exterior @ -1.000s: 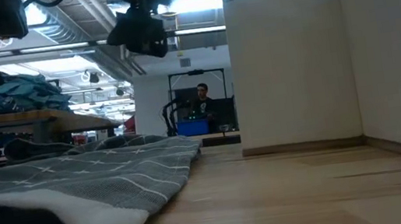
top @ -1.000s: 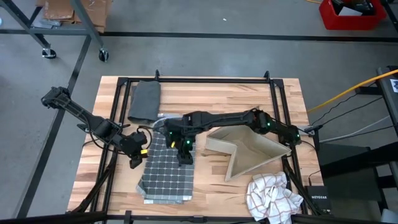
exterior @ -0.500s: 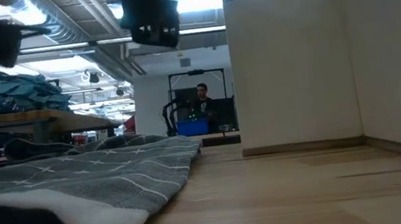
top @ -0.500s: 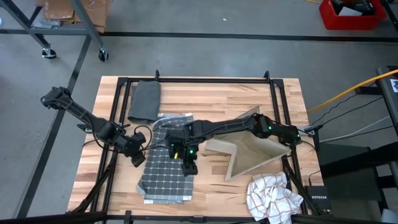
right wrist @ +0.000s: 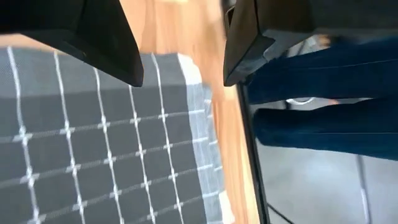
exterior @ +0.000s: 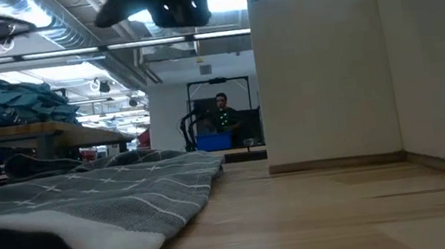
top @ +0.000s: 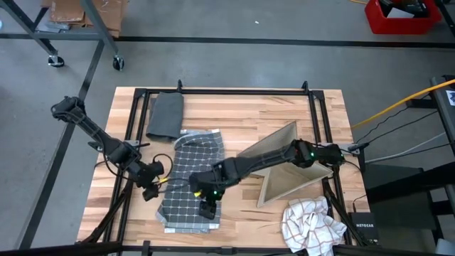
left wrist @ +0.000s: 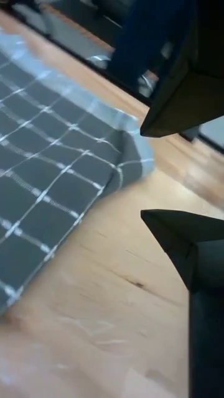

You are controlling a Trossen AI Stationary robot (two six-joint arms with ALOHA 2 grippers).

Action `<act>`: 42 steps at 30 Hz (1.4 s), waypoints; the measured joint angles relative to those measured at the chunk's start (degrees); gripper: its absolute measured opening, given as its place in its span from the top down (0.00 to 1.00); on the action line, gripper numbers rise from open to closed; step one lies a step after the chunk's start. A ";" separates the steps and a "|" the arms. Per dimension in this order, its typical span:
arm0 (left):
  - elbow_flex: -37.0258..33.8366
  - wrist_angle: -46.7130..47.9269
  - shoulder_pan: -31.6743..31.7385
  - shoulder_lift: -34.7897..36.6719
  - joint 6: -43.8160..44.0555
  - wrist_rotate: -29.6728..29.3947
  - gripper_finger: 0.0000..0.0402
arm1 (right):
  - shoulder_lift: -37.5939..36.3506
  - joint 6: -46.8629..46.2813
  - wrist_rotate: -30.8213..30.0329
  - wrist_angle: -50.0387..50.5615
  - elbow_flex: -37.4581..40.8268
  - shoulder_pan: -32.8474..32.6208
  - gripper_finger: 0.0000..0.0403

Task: Fold towel
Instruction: Fold the gray patterned towel

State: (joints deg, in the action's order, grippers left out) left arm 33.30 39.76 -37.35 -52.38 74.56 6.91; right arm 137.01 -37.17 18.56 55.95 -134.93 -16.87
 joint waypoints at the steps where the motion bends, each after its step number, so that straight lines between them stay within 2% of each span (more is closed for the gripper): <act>1: 0.00 -0.13 -0.91 0.00 -2.61 -0.44 0.52 | 0.00 0.80 -1.57 -0.34 0.00 -0.67 0.44; 5: 0.00 -2.00 -5.20 0.02 -17.38 -2.17 0.52 | 0.00 9.12 -5.94 -0.55 0.00 -3.50 0.44; 10: 0.00 -9.79 -10.01 -0.95 -36.01 -5.12 0.52 | 0.00 20.56 -11.00 -0.55 0.00 -7.16 0.44; 14: 0.00 -16.84 -13.45 -4.28 -51.70 -6.45 0.52 | 0.20 27.52 -16.23 -0.73 0.00 -9.51 0.44; 17: 0.00 -20.26 -15.10 -7.97 -58.56 -8.62 0.52 | 0.95 30.13 -18.42 -1.34 0.00 -10.52 0.44; 22: 0.00 -23.22 -15.69 -14.86 -63.67 -13.14 0.52 | 3.87 31.24 -19.06 -3.94 -0.02 -11.06 0.44; 28: 0.00 -24.46 -15.69 -21.43 -65.90 -13.48 0.52 | 6.98 31.67 -18.53 -4.93 0.00 -10.96 0.44; 42: 0.00 -30.10 -15.69 -28.46 -70.46 -13.33 0.52 | 10.49 31.78 -15.97 -5.15 0.04 -11.29 0.44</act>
State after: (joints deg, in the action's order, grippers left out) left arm 33.30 9.66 -53.04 -80.84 4.10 -6.42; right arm 147.50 -5.39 2.59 50.79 -134.90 -28.16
